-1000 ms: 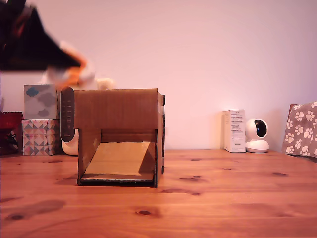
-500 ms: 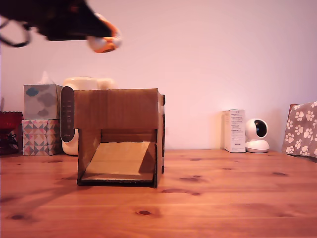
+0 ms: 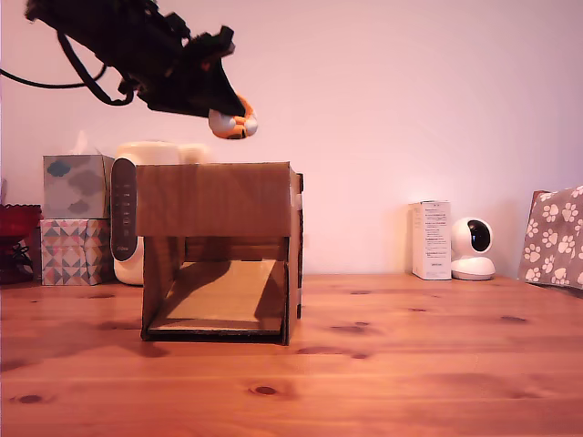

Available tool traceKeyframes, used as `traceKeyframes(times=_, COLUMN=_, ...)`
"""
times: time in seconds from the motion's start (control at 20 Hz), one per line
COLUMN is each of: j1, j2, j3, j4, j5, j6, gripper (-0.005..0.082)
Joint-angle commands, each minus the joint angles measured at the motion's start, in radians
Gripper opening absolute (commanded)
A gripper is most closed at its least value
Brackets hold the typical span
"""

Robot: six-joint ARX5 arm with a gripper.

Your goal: Drop the footbag into the cardboard dice tower

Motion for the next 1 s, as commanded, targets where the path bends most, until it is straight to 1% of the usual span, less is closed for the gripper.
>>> traceKeyframes(times=0.0, j1=-0.002, j2=0.022, j3=0.010, j4=-0.012, j5=0.006, j6=0.008, gripper=0.0178)
traceKeyframes(times=0.1, j1=-0.002, j2=0.024, j3=0.011, j4=-0.012, j5=0.006, j6=0.008, gripper=0.0195)
traceKeyframes(times=0.15, j1=-0.002, j2=0.024, j3=0.013, j4=-0.012, j5=0.006, j6=0.008, gripper=0.0255)
traceKeyframes(times=0.2, j1=-0.002, j2=0.024, j3=0.020, j4=-0.018, j5=0.006, j6=0.008, gripper=0.0384)
traceKeyframes(times=0.25, j1=-0.002, j2=0.024, j3=0.035, j4=-0.041, j5=0.008, j6=0.007, gripper=0.0559)
traceKeyframes(times=0.3, j1=-0.002, j2=0.024, j3=0.056, j4=-0.078, j5=0.008, j6=0.008, gripper=0.0695)
traceKeyframes(times=0.35, j1=-0.002, j2=0.023, j3=0.077, j4=-0.115, j5=0.008, j6=0.007, gripper=0.0745)
traceKeyframes(times=0.45, j1=-0.002, j2=0.013, j3=0.115, j4=-0.187, j5=0.008, j6=0.008, gripper=0.0740)
traceKeyframes(times=0.5, j1=-0.002, j2=0.003, j3=0.128, j4=-0.213, j5=0.008, j6=0.008, gripper=0.0724)
traceKeyframes(times=0.55, j1=-0.003, j2=-0.008, j3=0.132, j4=-0.229, j5=0.008, j6=0.008, gripper=0.0688)
traceKeyframes(times=0.6, j1=-0.003, j2=-0.026, j3=0.132, j4=-0.254, j5=0.008, j6=0.008, gripper=0.0605)
traceKeyframes(times=0.65, j1=-0.004, j2=-0.039, j3=0.132, j4=-0.289, j5=0.016, j6=0.009, gripper=0.0474)
traceKeyframes(times=0.7, j1=-0.004, j2=-0.053, j3=0.132, j4=-0.337, j5=0.019, j6=0.008, gripper=0.0284)
traceKeyframes(times=0.75, j1=-0.004, j2=-0.061, j3=0.132, j4=-0.375, j5=0.035, j6=0.012, gripper=0.0087)
traceKeyframes(times=0.8, j1=-0.004, j2=-0.068, j3=0.132, j4=-0.410, j5=0.047, j6=0.029, gripper=-0.0031)
traceKeyframes(times=0.85, j1=-0.004, j2=-0.072, j3=0.132, j4=-0.437, j5=0.057, j6=0.044, gripper=-0.0015)
traceKeyframes(times=0.95, j1=-0.007, j2=-0.092, j3=0.114, j4=-0.465, j5=0.058, j6=0.058, gripper=-0.0024)
